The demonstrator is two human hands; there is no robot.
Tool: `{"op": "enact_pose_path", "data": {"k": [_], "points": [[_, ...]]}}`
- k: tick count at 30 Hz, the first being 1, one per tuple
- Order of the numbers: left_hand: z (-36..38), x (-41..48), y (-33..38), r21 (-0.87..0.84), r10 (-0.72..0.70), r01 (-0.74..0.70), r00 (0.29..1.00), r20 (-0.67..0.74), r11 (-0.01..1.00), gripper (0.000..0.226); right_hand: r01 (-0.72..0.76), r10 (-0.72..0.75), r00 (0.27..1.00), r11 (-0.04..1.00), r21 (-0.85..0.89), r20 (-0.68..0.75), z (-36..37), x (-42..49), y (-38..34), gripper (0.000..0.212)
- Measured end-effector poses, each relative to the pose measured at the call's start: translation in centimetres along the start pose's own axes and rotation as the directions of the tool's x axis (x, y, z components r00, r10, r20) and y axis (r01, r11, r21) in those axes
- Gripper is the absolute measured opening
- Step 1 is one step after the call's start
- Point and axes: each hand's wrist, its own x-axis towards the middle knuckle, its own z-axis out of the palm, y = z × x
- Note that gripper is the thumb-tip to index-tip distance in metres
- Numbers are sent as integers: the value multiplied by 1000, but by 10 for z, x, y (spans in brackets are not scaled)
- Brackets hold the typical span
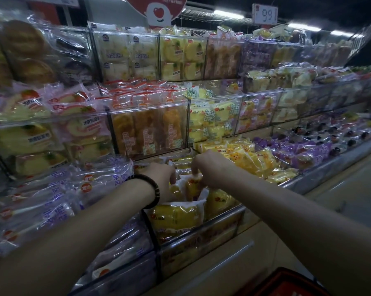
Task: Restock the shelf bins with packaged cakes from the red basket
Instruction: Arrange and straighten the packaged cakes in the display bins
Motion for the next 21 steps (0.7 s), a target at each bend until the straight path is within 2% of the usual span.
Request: {"op": "enact_pose_path", "data": {"k": [3, 6, 8, 10, 12, 15, 17, 21], "points": [[-1, -3, 3, -3, 3, -3, 1000, -13, 1000, 46, 55, -58, 997, 997, 61, 46, -9, -2, 16, 36], [-4, -12, 0, -81, 18, -26, 995, -99, 996, 52, 36, -55, 996, 966, 254, 69, -23, -16, 32, 38], [-7, -24, 0, -127, 58, -88, 972, -226, 988, 40, 75, -83, 997, 937, 342, 6, -32, -32, 39, 31], [-9, -40, 5, -178, 144, -199, 948, -284, 964, 26, 129, -113, 991, 920, 369, -65, -39, -50, 44, 30], [-8, -58, 11, -239, 251, -306, 940, -233, 922, 26, 156, -151, 988, 924, 348, -42, -42, -68, 52, 36], [3, -72, 16, -229, 328, -359, 931, -162, 905, 41, 190, -220, 973, 933, 305, 68, -36, -91, 59, 46], [12, -76, 14, -226, 300, -335, 938, -175, 915, 45, 214, -245, 967, 933, 288, 75, -27, -99, 55, 56], [21, -81, 20, -210, 157, -208, 959, -238, 955, 45, 223, -217, 974, 962, 156, -58, -11, -96, 41, 49]]}}
